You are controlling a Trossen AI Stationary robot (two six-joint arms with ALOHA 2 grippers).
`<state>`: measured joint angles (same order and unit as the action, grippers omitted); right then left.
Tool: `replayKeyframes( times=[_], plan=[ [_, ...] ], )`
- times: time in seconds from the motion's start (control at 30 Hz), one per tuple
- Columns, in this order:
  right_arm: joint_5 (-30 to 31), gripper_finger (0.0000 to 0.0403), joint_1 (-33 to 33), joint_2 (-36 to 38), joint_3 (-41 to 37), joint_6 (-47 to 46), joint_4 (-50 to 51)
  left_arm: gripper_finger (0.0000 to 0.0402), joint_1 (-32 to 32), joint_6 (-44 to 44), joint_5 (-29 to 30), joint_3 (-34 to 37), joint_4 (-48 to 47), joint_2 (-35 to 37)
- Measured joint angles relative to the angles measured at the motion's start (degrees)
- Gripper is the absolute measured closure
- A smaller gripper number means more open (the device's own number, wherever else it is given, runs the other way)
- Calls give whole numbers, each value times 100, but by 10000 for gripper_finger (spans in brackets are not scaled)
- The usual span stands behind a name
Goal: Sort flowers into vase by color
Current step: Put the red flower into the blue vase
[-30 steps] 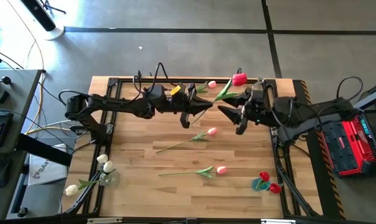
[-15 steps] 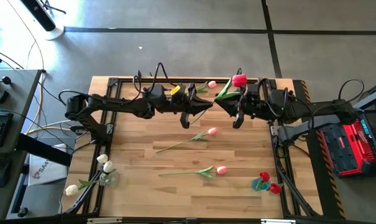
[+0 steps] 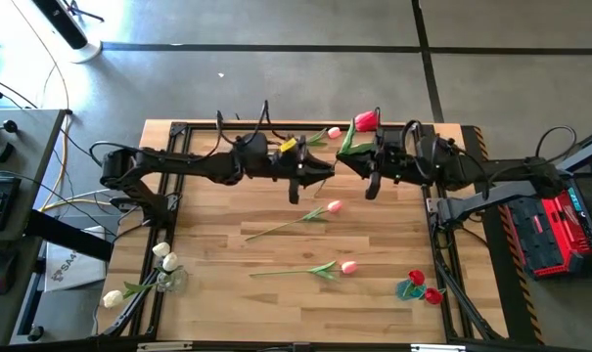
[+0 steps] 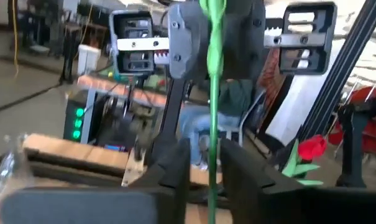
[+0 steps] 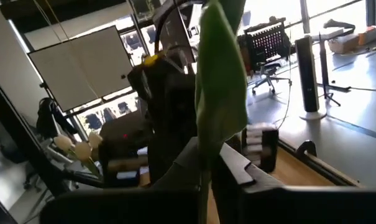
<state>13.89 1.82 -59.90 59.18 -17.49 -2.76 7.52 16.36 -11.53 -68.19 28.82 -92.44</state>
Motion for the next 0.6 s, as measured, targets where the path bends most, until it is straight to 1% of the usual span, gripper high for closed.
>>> replayKeyframes(
  times=[0.13, 0.23, 0.4, 0.5, 0.6],
  plan=[
    [-1, 401, 3, 219, 0, -47, 290, 275, 132, -118, -49, -3, -627, 372],
    [41, 402, 3, 434, 0, -71, 537, 252, 207, -438, -78, -2, -1098, 728],
    [61, 402, 4, 819, 0, -213, 1067, 243, 381, -837, -104, -10, -2151, 1465],
    [61, 402, 9, 985, 0, -372, 1423, 243, 437, -1042, 24, -8, -2706, 1823],
    [59, 402, 9, 1089, 0, -459, 1605, 243, 500, -1108, 48, -8, -3054, 2105]
  ],
)
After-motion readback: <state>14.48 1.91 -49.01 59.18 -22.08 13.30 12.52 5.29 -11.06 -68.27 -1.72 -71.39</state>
